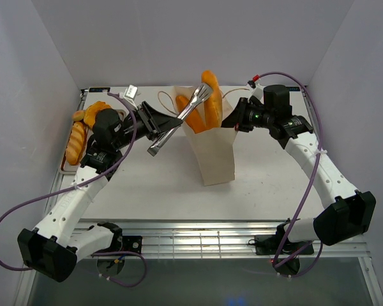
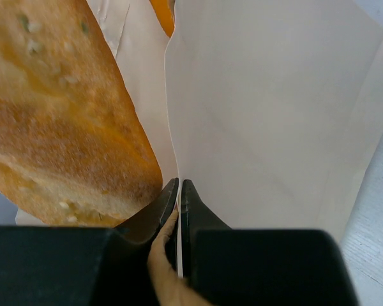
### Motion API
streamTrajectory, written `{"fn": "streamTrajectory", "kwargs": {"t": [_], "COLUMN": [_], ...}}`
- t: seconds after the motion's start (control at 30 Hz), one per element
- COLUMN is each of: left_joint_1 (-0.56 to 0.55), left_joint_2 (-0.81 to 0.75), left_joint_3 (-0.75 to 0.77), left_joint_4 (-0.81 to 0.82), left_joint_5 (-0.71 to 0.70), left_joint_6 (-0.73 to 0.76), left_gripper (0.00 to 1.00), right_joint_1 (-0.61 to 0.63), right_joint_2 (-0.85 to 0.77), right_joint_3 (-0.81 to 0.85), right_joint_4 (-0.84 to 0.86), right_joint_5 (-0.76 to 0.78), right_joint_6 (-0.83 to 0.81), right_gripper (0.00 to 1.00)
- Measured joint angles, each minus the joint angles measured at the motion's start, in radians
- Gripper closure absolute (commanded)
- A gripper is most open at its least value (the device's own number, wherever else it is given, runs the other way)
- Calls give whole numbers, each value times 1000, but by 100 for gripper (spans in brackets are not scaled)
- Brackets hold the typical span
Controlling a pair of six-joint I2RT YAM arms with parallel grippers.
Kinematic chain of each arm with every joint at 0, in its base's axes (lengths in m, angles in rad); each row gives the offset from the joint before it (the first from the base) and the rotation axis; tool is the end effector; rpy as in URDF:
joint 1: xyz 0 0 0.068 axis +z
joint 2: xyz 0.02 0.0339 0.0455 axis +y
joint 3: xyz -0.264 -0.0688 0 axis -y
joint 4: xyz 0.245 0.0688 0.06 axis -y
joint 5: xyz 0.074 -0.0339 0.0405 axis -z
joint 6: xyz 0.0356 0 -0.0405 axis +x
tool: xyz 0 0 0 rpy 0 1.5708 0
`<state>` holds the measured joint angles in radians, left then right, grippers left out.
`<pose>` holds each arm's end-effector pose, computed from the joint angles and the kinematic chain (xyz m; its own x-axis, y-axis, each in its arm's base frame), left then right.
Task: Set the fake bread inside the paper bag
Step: Place the fake bread in the paper bag.
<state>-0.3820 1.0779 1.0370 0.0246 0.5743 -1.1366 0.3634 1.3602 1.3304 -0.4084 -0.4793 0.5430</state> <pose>0.2212 -0.1097 0.3943 -0.7476 -0.5205 -0.4126 0.3300 0.2481 -0.9108 0.2812 0.1245 0.3795 -0.7042 0.2227 -0.6742 -0.3993 0.6609 0.6354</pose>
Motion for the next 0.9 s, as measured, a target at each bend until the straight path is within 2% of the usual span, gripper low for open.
{"fn": "streamTrajectory", "kwargs": {"t": [0.13, 0.27, 0.3, 0.4, 0.53, 0.67, 0.9], "left_joint_1": [-15, -16, -16, -16, -16, -16, -16], "left_joint_2": [-30, -74, -80, -91, -97, -97, -103], "left_joint_3": [-36, -79, -84, -90, -90, -90, -90], "left_joint_4": [-29, -70, -77, -86, -87, -88, -100], "left_joint_5": [6, 5, 3, -3, -14, -16, -18], "left_joint_6": [37, 56, 59, 65, 72, 79, 82], "left_gripper": [99, 84, 76, 63, 55, 49, 48], "right_joint_1": [0, 0, 0, 0, 0, 0, 0], "right_joint_2": [0, 0, 0, 0, 0, 0, 0], "right_joint_3": [0, -1, -2, -3, -3, -4, -8], "right_joint_4": [0, 1, 2, 7, 8, 8, 14], "right_joint_5": [0, 0, 0, 0, 0, 0, -1], "right_joint_6": [0, 0, 0, 0, 0, 0, -1], "right_gripper": [92, 92, 92, 92, 92, 92, 92]}}
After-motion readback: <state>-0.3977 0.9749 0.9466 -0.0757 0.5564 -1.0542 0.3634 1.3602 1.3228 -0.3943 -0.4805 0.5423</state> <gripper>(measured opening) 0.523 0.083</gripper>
